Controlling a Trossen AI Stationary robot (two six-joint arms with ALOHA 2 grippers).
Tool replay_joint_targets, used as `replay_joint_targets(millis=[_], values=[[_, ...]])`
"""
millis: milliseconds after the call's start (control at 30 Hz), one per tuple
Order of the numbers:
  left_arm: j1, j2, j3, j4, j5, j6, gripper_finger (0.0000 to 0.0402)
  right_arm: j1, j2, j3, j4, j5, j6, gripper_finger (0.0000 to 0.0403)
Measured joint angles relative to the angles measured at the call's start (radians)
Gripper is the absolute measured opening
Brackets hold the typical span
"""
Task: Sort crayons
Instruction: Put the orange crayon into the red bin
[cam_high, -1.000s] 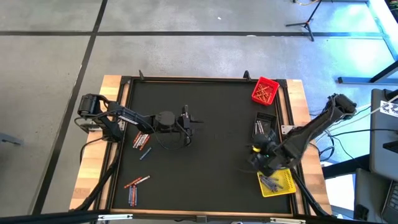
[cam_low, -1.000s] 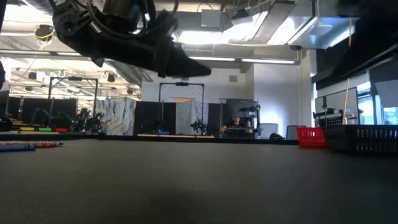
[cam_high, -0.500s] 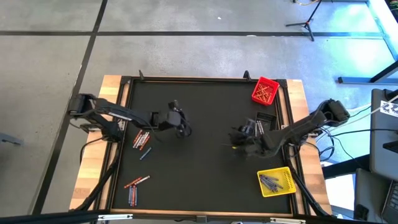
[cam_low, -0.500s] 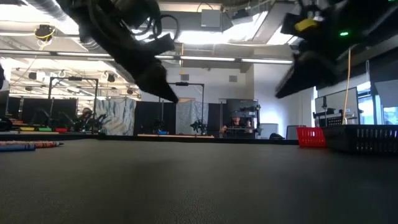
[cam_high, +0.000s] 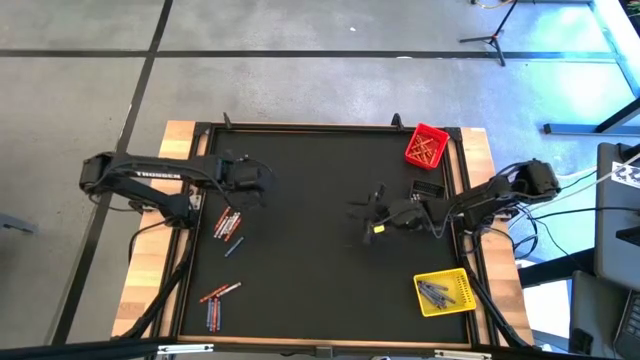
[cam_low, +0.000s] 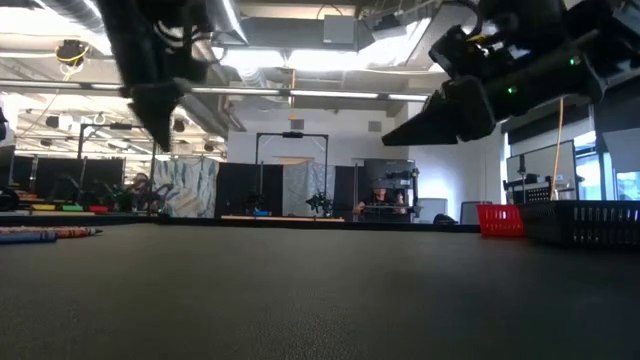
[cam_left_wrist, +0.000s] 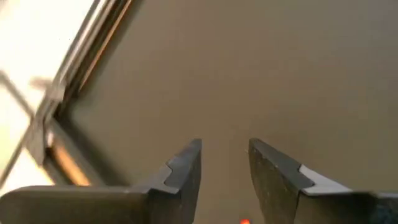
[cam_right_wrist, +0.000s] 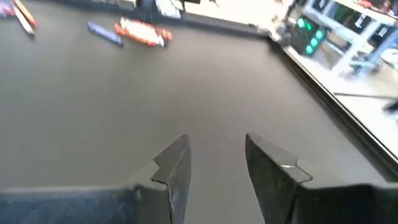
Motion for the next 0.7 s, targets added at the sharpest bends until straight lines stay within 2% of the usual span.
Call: replay_joint_targets(millis=[100, 267, 400, 567, 700], values=[[0.047, 0.003, 0.000, -0.122, 0.043, -0.079, 0.0123, -0.035, 0.000, -0.032, 0.071, -0.052, 0.013, 0.0149], [0.159, 0.021, -0.029, -0.128, 0.134, -0.083, 0.0123, -0.037, 0.009, -0.056, 0.072, -0.073, 0.031, 0.0149], [0.244, 0.037, -0.090, -0.132, 0.244, -0.102, 0.0123, -0.037, 0.010, -0.062, 0.072, -0.106, 0.032, 0.0149], [0.264, 0.044, -0.172, -0.075, 0.386, -0.159, 0.0123, -0.037, 0.010, -0.063, 0.069, -0.118, 0.032, 0.0149], [0.255, 0.051, -0.220, -0.031, 0.413, -0.195, 0.0123, -0.037, 0.010, -0.063, 0.069, -0.118, 0.032, 0.0149]])
